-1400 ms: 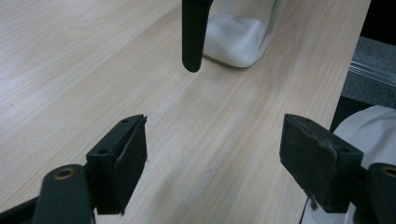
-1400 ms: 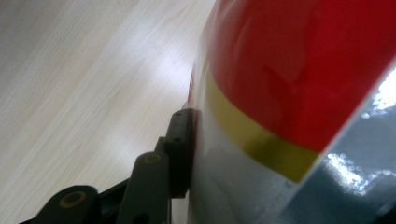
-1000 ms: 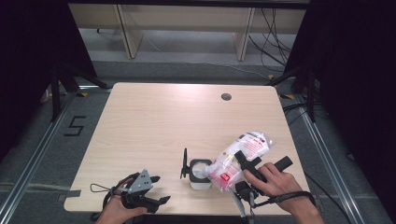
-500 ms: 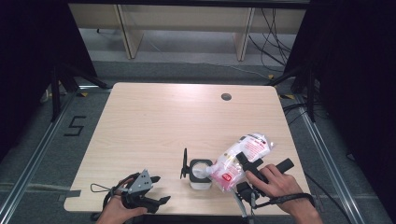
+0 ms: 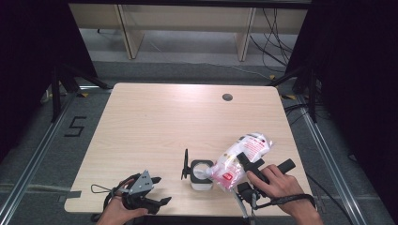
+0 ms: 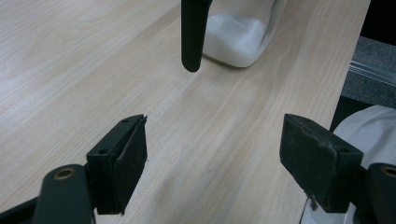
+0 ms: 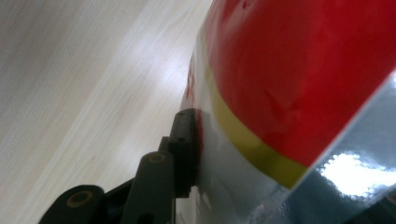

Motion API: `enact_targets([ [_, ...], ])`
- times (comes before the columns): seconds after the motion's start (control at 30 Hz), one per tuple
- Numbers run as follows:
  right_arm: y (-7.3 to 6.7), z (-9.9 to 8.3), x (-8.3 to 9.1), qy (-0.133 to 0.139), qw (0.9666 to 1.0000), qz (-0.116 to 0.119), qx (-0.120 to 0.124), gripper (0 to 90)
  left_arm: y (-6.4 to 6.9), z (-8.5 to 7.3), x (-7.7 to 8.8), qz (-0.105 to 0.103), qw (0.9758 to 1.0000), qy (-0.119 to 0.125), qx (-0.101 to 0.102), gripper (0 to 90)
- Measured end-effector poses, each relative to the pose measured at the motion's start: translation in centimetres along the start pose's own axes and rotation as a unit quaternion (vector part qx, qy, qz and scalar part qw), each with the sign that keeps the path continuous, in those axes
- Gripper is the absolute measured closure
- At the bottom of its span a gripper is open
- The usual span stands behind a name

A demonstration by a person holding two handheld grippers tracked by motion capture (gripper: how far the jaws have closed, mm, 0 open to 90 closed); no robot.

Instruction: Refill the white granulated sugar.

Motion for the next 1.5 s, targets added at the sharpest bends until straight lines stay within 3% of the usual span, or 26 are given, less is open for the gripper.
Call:
enact_targets([
  [0.2,-0.1,0.1,-0.1,0.005,1.0000,0.002,0.003,68.4,0.1,0.0,0.0,-0.002,1.0000,-0.002,0.006,22.9],
  [0.27,-0.2,0.1,-0.1,0.005,0.9999,0.003,-0.009,68.6,0.1,0.0,0.0,-0.001,1.0000,-0.001,0.006,23.0],
  [0.53,0.1,0.0,-0.3,0.013,0.9999,0.004,0.005,68.8,0.1,0.0,0.0,-0.001,1.0000,-0.001,0.006,22.9],
  [0.8,0.3,-0.4,0.0,0.001,1.0000,0.002,0.008,69.1,0.1,0.0,0.1,-0.008,0.9999,-0.010,0.005,22.9],
  [0.83,0.3,-0.4,0.0,0.002,1.0000,0.002,0.004,69.1,0.1,0.0,0.0,-0.001,1.0000,-0.001,0.006,22.9],
  [0.97,0.5,-0.3,-0.2,0.014,0.9999,0.004,0.006,69.3,0.2,0.0,0.0,-0.007,0.9999,-0.005,0.009,23.0],
  [1.03,0.3,-0.5,-0.1,0.004,1.0000,0.005,-0.004,69.4,0.2,0.0,0.1,-0.008,0.9999,-0.006,0.009,23.0],
  [1.07,0.1,-0.4,-0.2,0.010,0.9996,0.021,-0.012,69.5,0.1,0.0,0.1,-0.007,0.9999,-0.008,0.005,23.0],
  [1.17,0.1,-0.3,-0.4,0.016,0.9996,0.020,-0.010,69.7,0.1,0.0,0.1,-0.005,1.0000,-0.003,0.006,23.0],
  [1.23,-0.1,-0.4,-0.4,0.011,0.9994,0.022,-0.024,69.9,0.1,0.0,0.0,-0.007,0.9999,-0.003,0.009,23.0],
  [1.3,0.1,-0.4,-0.6,0.019,0.9995,0.020,-0.016,70.1,0.2,0.0,0.0,-0.007,0.9999,-0.005,0.010,22.9],
  [1.37,-0.2,-0.5,-0.6,0.014,0.9990,0.025,-0.034,70.3,0.1,0.0,0.1,-0.007,0.9999,-0.007,0.006,22.9],
  [1.43,0.0,-0.5,-0.9,0.022,0.9989,0.027,-0.029,70.4,0.1,0.0,0.0,-0.001,1.0000,-0.001,0.006,23.0],
  [1.5,-0.1,-0.6,-1.1,0.023,0.9985,0.026,-0.041,70.6,0.1,0.0,0.0,-0.002,1.0000,-0.003,0.007,22.9],
])
Point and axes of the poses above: each handheld gripper's, and its own axes: x roughly backward along the jaws, z roughly out of its top, y roughly to its right, the point moved 5 cm from there along -x, roughly forward along the jaws, and after that the axes turned 1 degree about y, right-handed, at the moved point
